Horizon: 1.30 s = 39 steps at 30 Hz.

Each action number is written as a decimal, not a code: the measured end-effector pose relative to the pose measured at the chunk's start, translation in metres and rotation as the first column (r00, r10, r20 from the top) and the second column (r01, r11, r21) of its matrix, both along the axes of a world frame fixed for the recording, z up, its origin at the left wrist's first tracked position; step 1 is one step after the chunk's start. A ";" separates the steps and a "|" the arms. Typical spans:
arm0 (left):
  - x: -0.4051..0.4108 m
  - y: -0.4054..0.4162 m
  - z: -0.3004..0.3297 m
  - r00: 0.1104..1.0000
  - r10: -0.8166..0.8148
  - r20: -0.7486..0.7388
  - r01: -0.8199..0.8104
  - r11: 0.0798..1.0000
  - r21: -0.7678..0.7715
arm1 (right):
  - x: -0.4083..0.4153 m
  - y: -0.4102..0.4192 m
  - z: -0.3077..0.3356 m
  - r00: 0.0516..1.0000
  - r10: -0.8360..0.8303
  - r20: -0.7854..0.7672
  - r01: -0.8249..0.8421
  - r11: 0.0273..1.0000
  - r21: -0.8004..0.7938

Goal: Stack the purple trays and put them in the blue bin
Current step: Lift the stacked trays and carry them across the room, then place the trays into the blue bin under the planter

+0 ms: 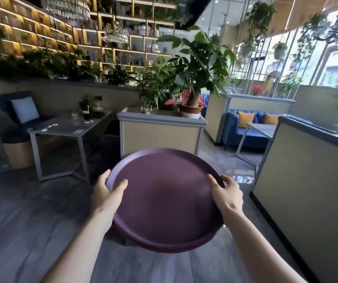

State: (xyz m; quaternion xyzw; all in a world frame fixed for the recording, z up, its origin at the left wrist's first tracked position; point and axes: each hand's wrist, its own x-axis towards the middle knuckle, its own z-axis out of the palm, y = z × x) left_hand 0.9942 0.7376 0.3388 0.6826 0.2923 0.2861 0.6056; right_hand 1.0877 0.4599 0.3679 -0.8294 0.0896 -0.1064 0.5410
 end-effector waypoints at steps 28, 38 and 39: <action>0.497 0.157 -0.096 0.985 -0.017 -0.171 0.023 0.999 0.035 | 0.496 0.160 -0.108 0.981 -0.049 -0.187 0.040 0.998 -0.052; 0.605 0.163 -0.178 0.912 0.103 -0.396 -0.056 0.990 0.129 | 0.623 0.169 -0.188 0.936 -0.015 -0.351 -0.073 0.969 -0.237; 0.607 0.164 -0.190 0.894 0.116 -0.433 -0.064 0.989 0.133 | 0.627 0.169 -0.198 0.927 -0.015 -0.375 -0.089 0.962 -0.259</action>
